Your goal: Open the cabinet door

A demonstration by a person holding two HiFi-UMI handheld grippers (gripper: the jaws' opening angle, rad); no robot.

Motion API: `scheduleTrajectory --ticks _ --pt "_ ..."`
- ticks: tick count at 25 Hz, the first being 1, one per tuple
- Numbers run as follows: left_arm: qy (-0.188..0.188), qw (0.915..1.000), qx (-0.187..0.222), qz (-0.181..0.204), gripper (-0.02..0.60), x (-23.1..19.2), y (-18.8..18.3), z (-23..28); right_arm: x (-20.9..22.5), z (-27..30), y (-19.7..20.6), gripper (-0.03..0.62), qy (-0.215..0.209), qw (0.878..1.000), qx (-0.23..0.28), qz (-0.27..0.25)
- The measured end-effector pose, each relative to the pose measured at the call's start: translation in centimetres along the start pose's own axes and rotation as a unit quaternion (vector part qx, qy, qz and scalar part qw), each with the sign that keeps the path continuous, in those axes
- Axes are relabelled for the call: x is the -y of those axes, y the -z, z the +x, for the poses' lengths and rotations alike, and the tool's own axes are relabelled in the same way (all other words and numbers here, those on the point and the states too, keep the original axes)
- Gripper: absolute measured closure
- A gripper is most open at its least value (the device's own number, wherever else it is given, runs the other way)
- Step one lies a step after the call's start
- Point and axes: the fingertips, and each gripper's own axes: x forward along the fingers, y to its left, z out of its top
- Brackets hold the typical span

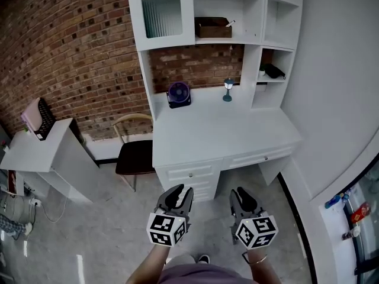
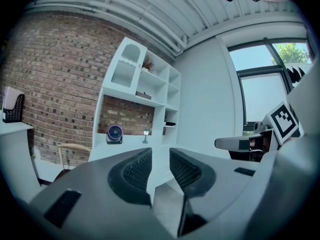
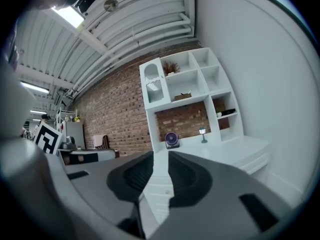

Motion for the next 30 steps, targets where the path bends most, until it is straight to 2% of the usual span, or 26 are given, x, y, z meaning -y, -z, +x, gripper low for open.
scheduleTrajectory --ticks 4,11,17,24,30 --pt "-0.006 1.0 0.0 -0.001 0.427 0.7 0.4 0.2 0.2 -0.2 0.1 0.493 -0.015 1.0 0.0 -0.001" --pt "-0.021 0.9996 0.008 -0.016 0.411 0.0 -0.2 1.2 0.7 0.7 -0.2 0.464 -0.029 1.0 0.005 0.01" --pt "-0.016 0.9996 0.006 -0.021 0.4 -1.3 -0.2 3.6 1.8 3.3 -1.0 0.44 -0.03 0.999 0.008 0.015" --pt "-0.013 0.9997 0.015 -0.016 0.401 -5.0 -1.3 8.2 3.5 8.7 -2.0 0.433 -0.026 1.0 0.005 0.0" --pt "-0.014 0.9994 0.03 0.007 0.402 -10.2 -4.4 13.4 4.7 15.9 -4.5 0.431 -0.027 0.999 0.017 -0.009"
